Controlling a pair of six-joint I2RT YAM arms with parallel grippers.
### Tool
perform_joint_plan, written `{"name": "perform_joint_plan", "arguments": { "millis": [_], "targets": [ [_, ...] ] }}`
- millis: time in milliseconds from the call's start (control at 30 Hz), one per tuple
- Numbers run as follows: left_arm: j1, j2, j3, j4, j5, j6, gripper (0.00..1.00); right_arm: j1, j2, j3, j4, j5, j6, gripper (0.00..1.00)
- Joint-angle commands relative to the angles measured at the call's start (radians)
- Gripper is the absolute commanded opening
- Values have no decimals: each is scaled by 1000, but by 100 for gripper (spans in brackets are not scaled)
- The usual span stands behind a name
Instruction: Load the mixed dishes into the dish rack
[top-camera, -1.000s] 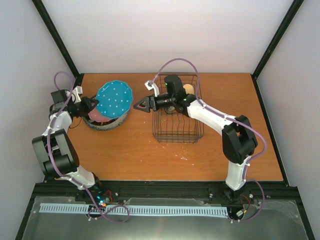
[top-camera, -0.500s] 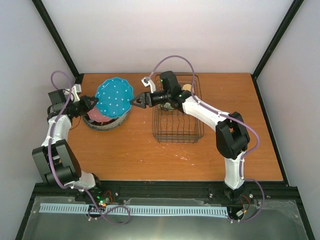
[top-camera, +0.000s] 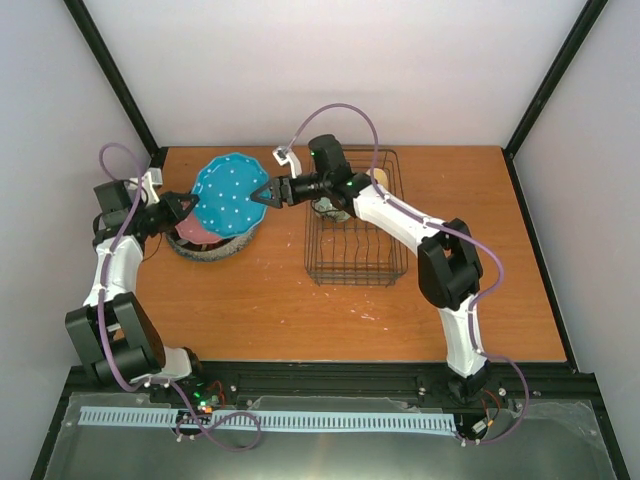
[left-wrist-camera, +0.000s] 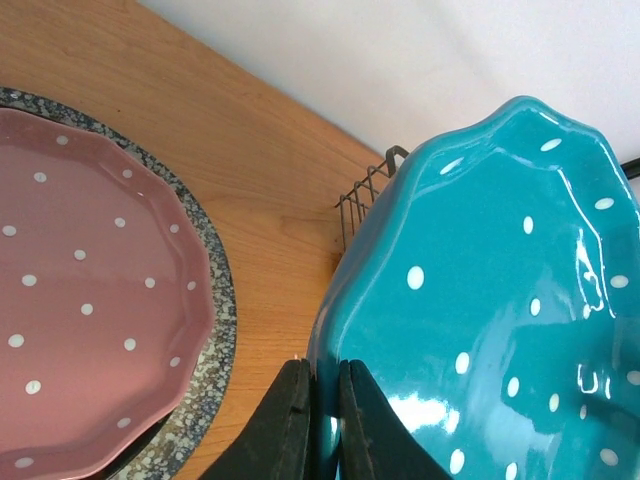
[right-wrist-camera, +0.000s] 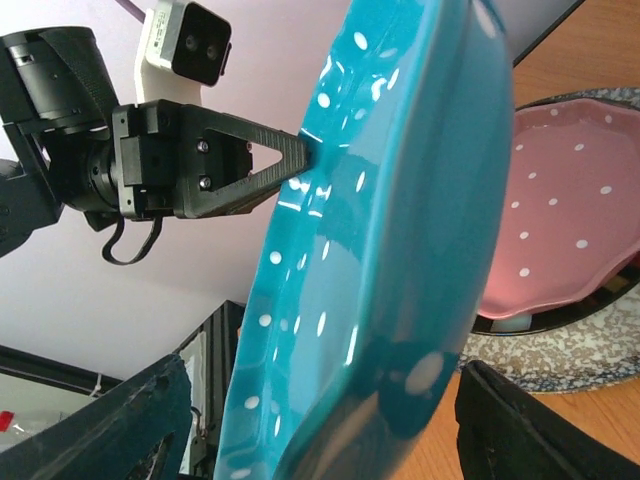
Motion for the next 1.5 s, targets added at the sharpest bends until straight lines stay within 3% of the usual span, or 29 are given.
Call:
{"name": "perform_joint_plan", "arguments": {
  "millis": [0,100,267,500,533,700,767,800,933,1133,1267,1467],
  "targets": [
    [-8,-62,21,83,108,-65,1,24,36,69,-17,-18,-1,68],
    [-13,-71,1,93,110,-78,1,35,63,105,-9,-62,14,49],
    [-22,-75,-22,131,110,-87,1,49,78,116,37,-98,45,4],
    [-23,-74,-24,117,88,-75,1,52,22,84,20,-48,-2,3],
    [-24,-74,-20,110,71,-70,6,52,0,71,20,-21,-10,3],
    [-24,-84,15,32,-20,-40,60,45,-79,-15,32,73,-29,3],
    [-25,-72,47,-3,-35,-10,96,40,-104,-39,31,106,-33,3],
    [-24,-62,70,-28,-55,6,99,40,-116,-53,35,120,-36,3],
    [-24,-62,158,-100,-193,47,100,36,-166,-96,40,199,-40,3],
    [-23,-198,160,-60,-456,19,100,31,-281,-121,-3,427,-80,3],
    [-23,-265,130,-66,-591,34,100,32,-406,-137,-79,674,-88,3],
    [-24,-329,52,-42,-727,39,100,72,-619,-308,-100,1081,-35,3]
  ]
}}
